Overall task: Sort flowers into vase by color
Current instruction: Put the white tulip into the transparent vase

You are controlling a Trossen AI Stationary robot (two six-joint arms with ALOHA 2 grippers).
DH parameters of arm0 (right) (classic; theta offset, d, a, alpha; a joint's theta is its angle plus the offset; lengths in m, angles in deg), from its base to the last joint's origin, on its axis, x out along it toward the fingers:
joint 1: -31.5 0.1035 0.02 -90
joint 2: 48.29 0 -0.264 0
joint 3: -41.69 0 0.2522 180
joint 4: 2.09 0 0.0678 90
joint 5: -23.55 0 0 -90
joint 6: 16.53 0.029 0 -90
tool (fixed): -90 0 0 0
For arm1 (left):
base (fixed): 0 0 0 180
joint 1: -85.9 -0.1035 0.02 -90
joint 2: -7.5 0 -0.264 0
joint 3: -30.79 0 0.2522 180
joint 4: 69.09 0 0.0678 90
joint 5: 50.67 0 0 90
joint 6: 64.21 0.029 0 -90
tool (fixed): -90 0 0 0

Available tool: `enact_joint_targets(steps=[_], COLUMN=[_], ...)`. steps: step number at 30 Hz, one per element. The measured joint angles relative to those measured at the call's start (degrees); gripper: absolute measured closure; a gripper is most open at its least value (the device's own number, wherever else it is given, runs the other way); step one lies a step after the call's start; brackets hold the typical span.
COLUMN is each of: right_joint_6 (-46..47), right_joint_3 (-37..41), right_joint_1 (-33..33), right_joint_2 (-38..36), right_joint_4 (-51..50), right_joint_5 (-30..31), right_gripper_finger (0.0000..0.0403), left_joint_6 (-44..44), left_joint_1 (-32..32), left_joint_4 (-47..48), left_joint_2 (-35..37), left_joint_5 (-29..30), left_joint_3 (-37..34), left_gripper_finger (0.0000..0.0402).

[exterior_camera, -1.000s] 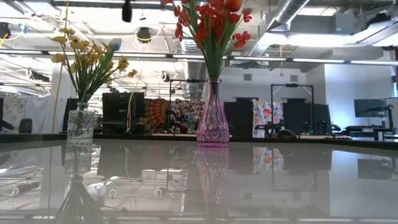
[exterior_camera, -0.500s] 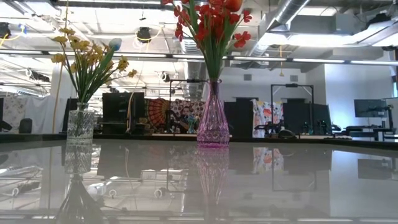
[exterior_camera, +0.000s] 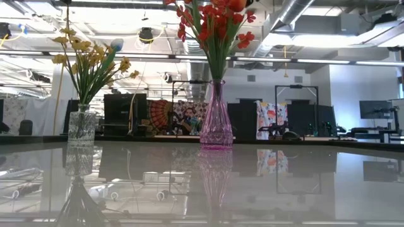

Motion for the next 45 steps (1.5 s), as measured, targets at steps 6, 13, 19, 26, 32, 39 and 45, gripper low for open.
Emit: enact_joint_targets(steps=[6,13,19,26,32,39,45], right_joint_6=[0.4,3.3,5.3,8.1,9.0,9.3,9.4], right_joint_3=[0.0,0.0,0.0,0.0,0.0,0.0,0.0], right_joint_1=[0.1,0.1,0.1,0.1,0.1,0.5,1.1], right_joint_2=[0.1,-0.1,-0.1,-0.2,-0.1,-0.1,-0.1], right_joint_4=[-0.3,-4.8,-7.2,-8.9,-9.0,-8.3,-8.3], right_joint_5=[0.0,0.0,0.0,0.0,-1.3,-1.4,-1.4], right_gripper_finger=[0.0138,0.0138,0.0138,0.0138,0.0138,0.0138,0.0138], left_joint_6=[-7.0,-8.6,-14.0,-15.1,-10.2,-13.9,-15.2], left_joint_1=[-13.5,-25.5,-27.9,-20.0,-13.0,-9.0,-6.2], left_joint_4=[7.7,6.9,11.6,-3.0,-21.9,-22.1,-22.2], left_joint_2=[-4.1,-2.2,-0.8,13.3,25.8,31.4,31.0], left_joint_5=[-12.1,-22.2,-26.7,-25.7,-19.7,-20.0,-20.0], left_joint_3=[-0.2,0.1,-0.7,-14.3,-30.9,-40.4,-43.9], left_gripper_finger=[0.0401,0.0401,0.0401,0.0401,0.0401,0.0401,0.0401])
